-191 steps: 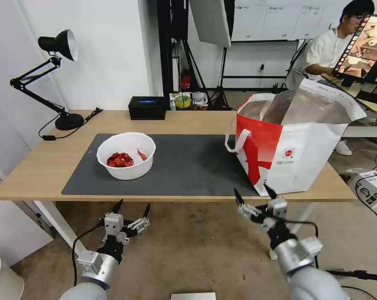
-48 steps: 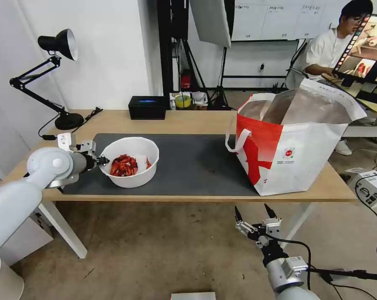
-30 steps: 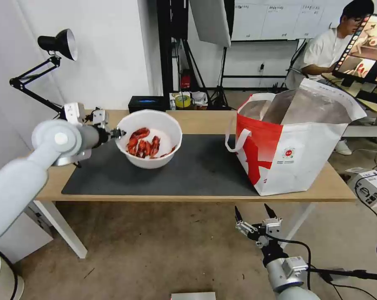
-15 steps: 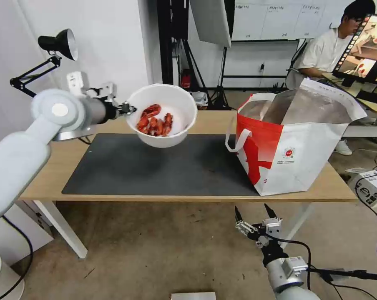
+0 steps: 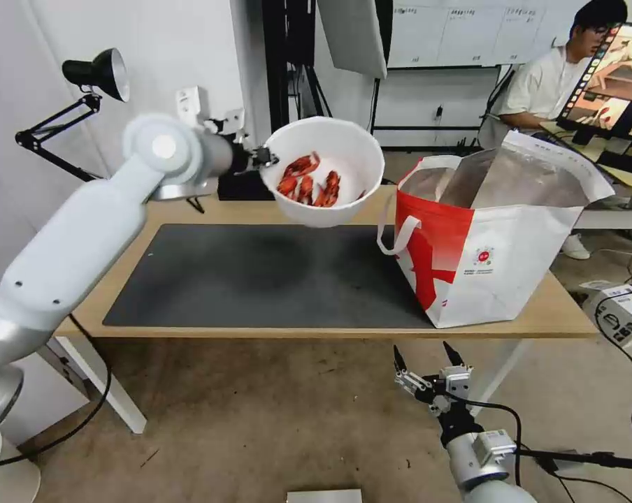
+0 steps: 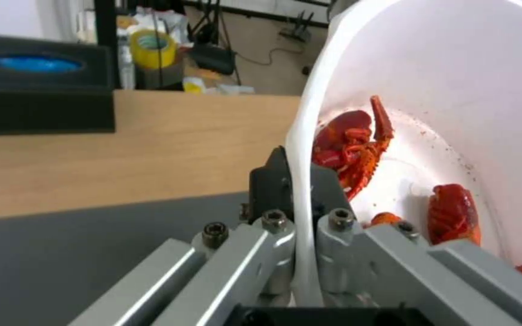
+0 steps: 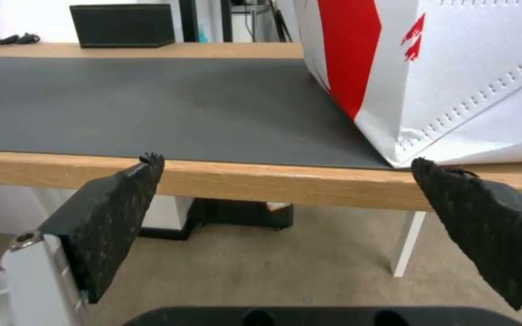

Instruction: Pick up the trash from the table and place it into the takeout bag.

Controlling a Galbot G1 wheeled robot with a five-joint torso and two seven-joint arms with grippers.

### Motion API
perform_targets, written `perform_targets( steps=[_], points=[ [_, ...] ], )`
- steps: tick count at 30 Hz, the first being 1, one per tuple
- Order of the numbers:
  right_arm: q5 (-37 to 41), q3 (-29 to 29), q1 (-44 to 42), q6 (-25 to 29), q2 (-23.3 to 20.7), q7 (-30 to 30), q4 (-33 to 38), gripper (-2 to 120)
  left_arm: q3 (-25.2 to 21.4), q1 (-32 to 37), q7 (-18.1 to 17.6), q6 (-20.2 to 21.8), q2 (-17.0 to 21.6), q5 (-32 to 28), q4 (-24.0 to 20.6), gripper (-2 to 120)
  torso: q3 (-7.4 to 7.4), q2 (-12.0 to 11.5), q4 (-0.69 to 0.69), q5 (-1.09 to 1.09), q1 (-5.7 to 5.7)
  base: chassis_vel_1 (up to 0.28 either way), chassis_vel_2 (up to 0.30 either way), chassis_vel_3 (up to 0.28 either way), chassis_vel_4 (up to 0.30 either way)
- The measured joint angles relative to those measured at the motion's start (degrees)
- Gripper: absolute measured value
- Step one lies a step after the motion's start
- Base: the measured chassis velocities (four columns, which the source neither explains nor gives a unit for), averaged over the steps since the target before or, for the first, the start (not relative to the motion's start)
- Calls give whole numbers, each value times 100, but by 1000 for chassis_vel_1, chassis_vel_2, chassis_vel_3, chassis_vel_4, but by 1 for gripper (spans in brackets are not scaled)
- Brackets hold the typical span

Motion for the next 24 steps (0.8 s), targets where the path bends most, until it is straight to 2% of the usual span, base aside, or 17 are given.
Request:
perform_targets(
  steps=[4, 8, 9, 14, 16, 19, 20, 22, 24],
  points=[
    [0, 0, 0, 0, 0, 0, 0, 100, 61, -211, -5, -5, -205, -7, 141, 0, 0, 1, -1, 0, 0, 0, 0, 0, 0],
    [0, 0, 0, 0, 0, 0, 0, 100, 61, -211, -5, -5, -205, -7, 141, 0, 0, 1, -1, 0, 0, 0, 0, 0, 0],
    [0, 0, 0, 0, 0, 0, 0, 100, 108, -386, -35, -16, -503, -9, 311, 0, 0, 1, 0, 0, 0, 0, 0, 0, 0],
    [0, 0, 0, 0, 0, 0, 0, 100, 265, -572, -72, -66, -905, 8, 570, 0, 0, 1, 0, 1, 0, 0, 0, 0, 0],
    [0, 0, 0, 0, 0, 0, 0, 100, 294, -596, -74, -77, -944, 10, 598, 0, 0, 1, 0, 1, 0, 0, 0, 0, 0],
    [0, 0, 0, 0, 0, 0, 0, 100, 554, -929, -105, -120, -1489, 43, 1090, 0, 0, 1, 0, 1, 0, 0, 0, 0, 0],
    [0, 0, 0, 0, 0, 0, 0, 100, 554, -929, -105, -120, -1489, 43, 1090, 0, 0, 1, 0, 1, 0, 0, 0, 0, 0],
    [0, 0, 0, 0, 0, 0, 0, 100, 633, -1050, -119, -124, -1796, 93, 1360, 0, 0, 1, -1, 2, 0, 0, 0, 0, 0],
    [0, 0, 0, 0, 0, 0, 0, 100, 672, -1096, -119, -126, -1928, 139, 1482, 0, 0, 1, -2, 2, 0, 0, 0, 0, 0]
  ],
)
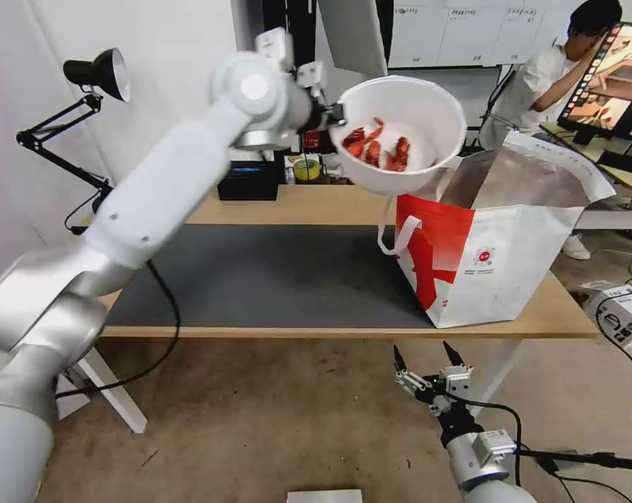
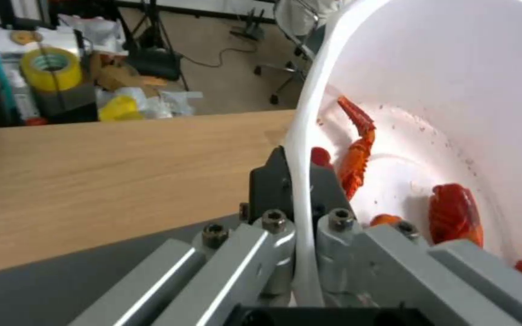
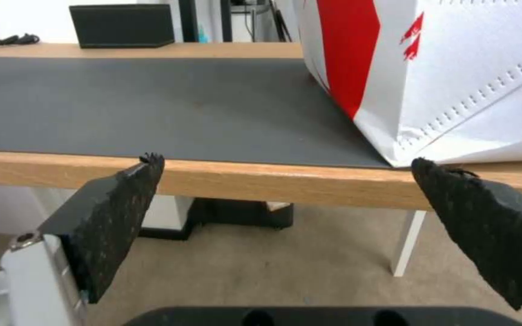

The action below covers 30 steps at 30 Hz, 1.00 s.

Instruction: Pick up the trash from the table and place it into the takeout bag.

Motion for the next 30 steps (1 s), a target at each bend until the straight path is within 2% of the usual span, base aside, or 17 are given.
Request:
perform_targets(
  steps=[5, 10, 13, 25, 27, 30],
  points=[
    [0, 0, 0, 0, 0, 0, 0, 100, 122, -112, -24, -24, -478, 228, 487, 0, 0, 0, 2, -2, 0, 0, 0, 0, 0],
    [0, 0, 0, 0, 0, 0, 0, 100, 155, -109, -86, -139, -725, 314, 627, 0, 0, 0, 1, -1, 0, 0, 0, 0, 0],
    [0, 0, 0, 0, 0, 0, 0, 100, 170, -54, -65, -374, -908, 425, 683, 0, 0, 0, 1, -2, 0, 0, 0, 0, 0],
    [0, 0, 0, 0, 0, 0, 0, 100, 558, 129, 267, -936, -954, 1236, 557, 0, 0, 0, 2, -2, -1, 0, 0, 0, 0],
    [0, 0, 0, 0, 0, 0, 0, 100, 720, 220, 397, -1181, -919, 1549, 435, 0, 0, 0, 2, -2, 0, 0, 0, 0, 0],
    [0, 0, 0, 0, 0, 0, 0, 100, 858, 285, 533, -1310, -862, 1778, 304, 0, 0, -1, 2, -3, -1, 0, 0, 0, 0]
  ],
)
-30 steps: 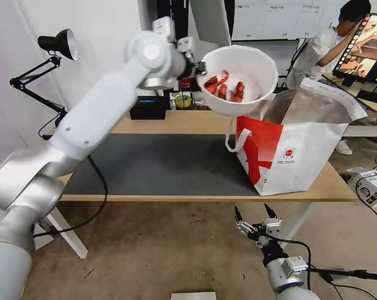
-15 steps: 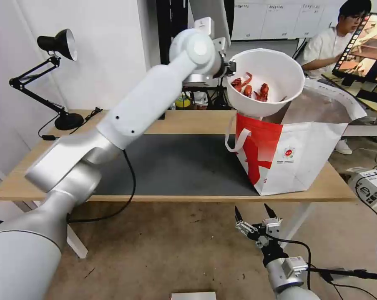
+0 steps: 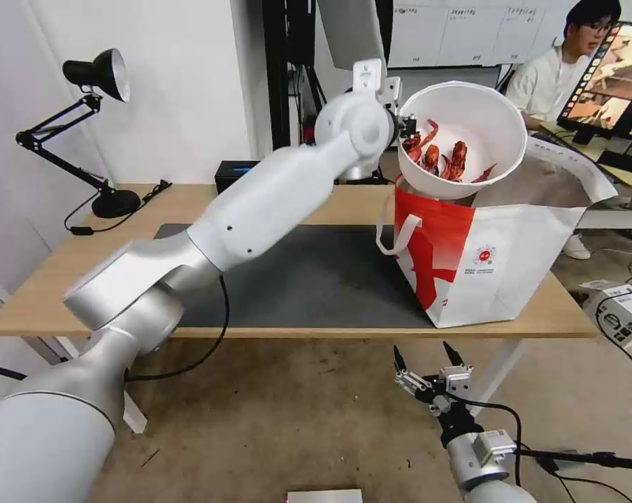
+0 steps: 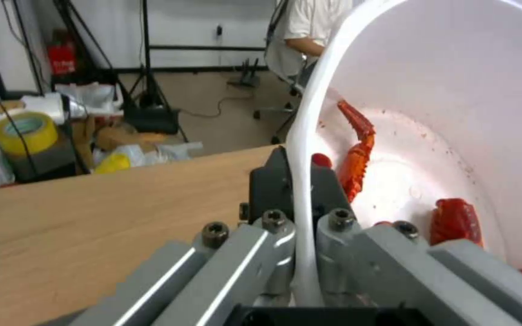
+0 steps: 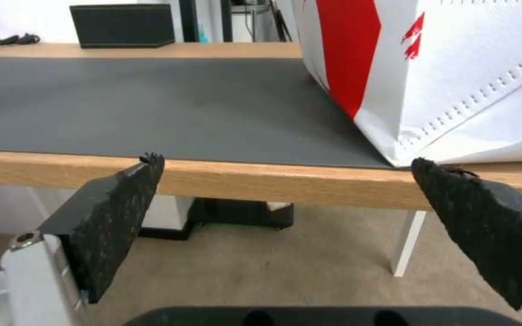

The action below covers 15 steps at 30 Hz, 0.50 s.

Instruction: Pick up the trash from the table and place it into the takeout bag.

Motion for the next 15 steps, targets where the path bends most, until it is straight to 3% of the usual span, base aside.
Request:
perform_targets(
  steps=[9, 15],
  points=[
    [0, 0, 0, 0, 0, 0, 0, 100, 428, 60, 369, -101, 323, 268, -535, 0, -1, 0, 0, 0, 0, 0, 0, 0, 0],
    [0, 0, 0, 0, 0, 0, 0, 100, 639, 86, 396, -95, 453, 268, -745, 0, 0, 0, 0, 0, 0, 0, 0, 0, 0]
  ],
)
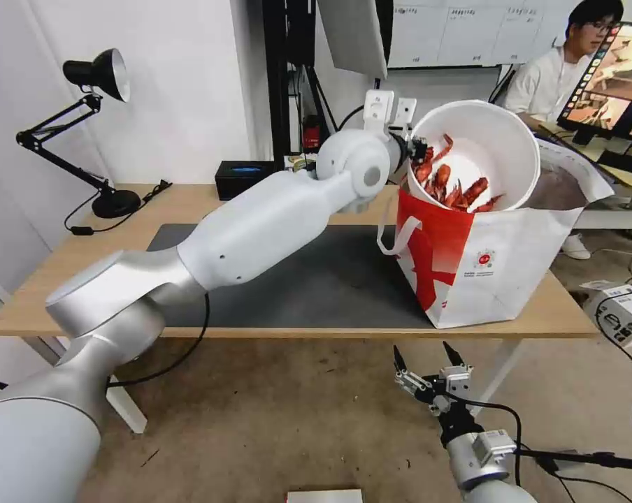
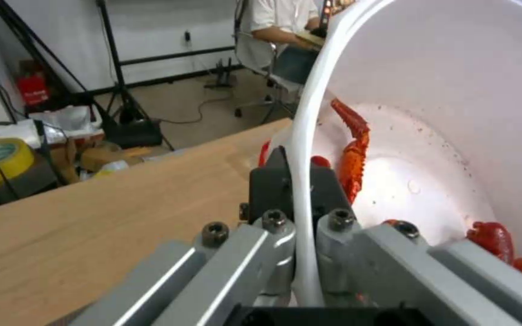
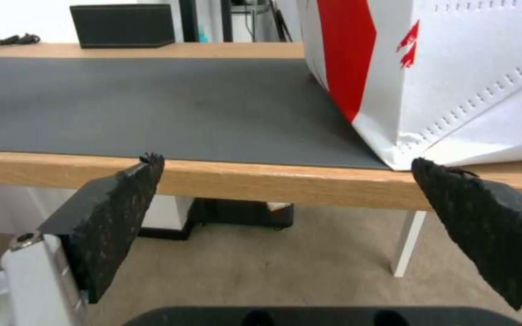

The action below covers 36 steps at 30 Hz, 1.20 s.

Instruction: Pick up the trash from the table and place it into the takeout bag.

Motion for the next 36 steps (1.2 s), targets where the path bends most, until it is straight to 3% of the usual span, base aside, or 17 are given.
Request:
perform_targets(
  steps=[6, 22, 29, 32, 36],
  points=[
    [0, 0, 0, 0, 0, 0, 0, 100, 35, 39, -5, 23, 68, -14, -101, 0, 0, 0, -1, 0, 0, 0, 0, 0, 0],
    [0, 0, 0, 0, 0, 0, 0, 100, -93, 163, -15, 289, 468, -457, -610, 57, 0, 0, 0, -1, 0, 0, 0, 0, 0],
    [0, 0, 0, 0, 0, 0, 0, 100, -166, 252, 88, -49, 689, -421, -736, 80, 0, 0, 0, -1, -1, 0, 0, 0, 0],
    [0, 0, 0, 0, 0, 0, 0, 100, -190, 369, 142, -406, 899, -325, -916, 95, 1, 0, -1, -1, -1, 0, 0, 0, 0],
    [0, 0, 0, 0, 0, 0, 0, 100, -215, 467, 116, -523, 1054, -305, -1069, 99, 1, 0, -1, -1, -1, 0, 0, 0, 0]
  ],
)
